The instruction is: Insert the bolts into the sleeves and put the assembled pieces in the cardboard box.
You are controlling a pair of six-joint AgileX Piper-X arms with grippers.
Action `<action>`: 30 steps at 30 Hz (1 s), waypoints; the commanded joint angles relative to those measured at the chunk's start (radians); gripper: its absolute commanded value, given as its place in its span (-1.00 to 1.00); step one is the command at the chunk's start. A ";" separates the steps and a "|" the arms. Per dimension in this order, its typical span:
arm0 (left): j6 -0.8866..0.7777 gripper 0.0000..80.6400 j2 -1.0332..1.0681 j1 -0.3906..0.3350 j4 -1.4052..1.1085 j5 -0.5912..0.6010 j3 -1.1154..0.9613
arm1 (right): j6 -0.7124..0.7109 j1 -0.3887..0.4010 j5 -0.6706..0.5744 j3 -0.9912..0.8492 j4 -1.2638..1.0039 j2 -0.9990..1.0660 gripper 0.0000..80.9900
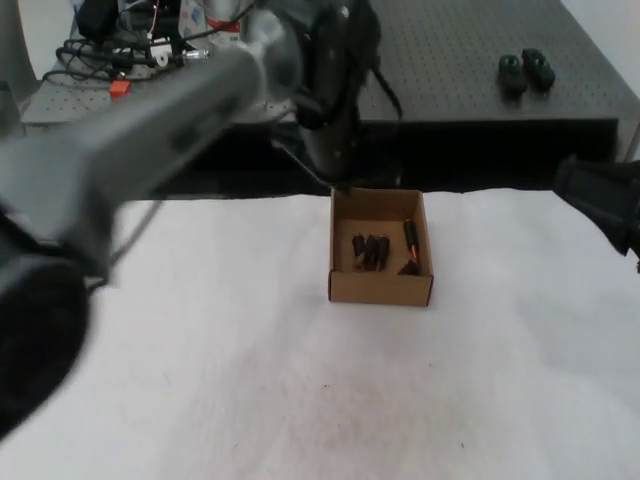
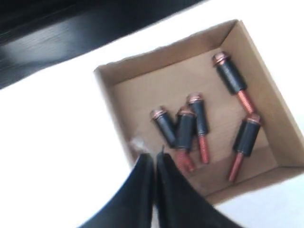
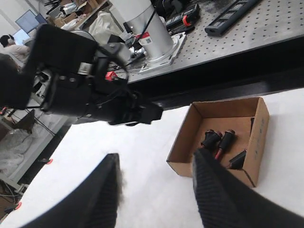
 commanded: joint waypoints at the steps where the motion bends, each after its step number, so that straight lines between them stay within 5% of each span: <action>1: -0.040 -0.99 -0.033 0.007 -0.009 -0.031 0.042 | -0.016 -0.004 0.006 -0.003 0.032 -0.029 -0.18; 6: -0.110 -0.99 -0.465 0.023 -0.343 -0.031 0.624 | -0.157 0.012 0.006 -0.003 0.226 -0.111 -0.45; 12: -0.127 -0.99 -1.014 0.023 -0.489 -0.031 1.031 | -0.213 0.059 0.075 -0.003 0.406 -0.275 -0.55; 21: -0.186 -0.99 -1.611 0.023 -0.401 -0.055 1.288 | -0.198 0.058 0.167 0.066 0.619 -0.594 -0.56; 30: -0.156 -0.99 -1.880 0.023 -0.149 -0.192 1.353 | -0.174 0.058 0.243 0.191 0.598 -0.759 -0.56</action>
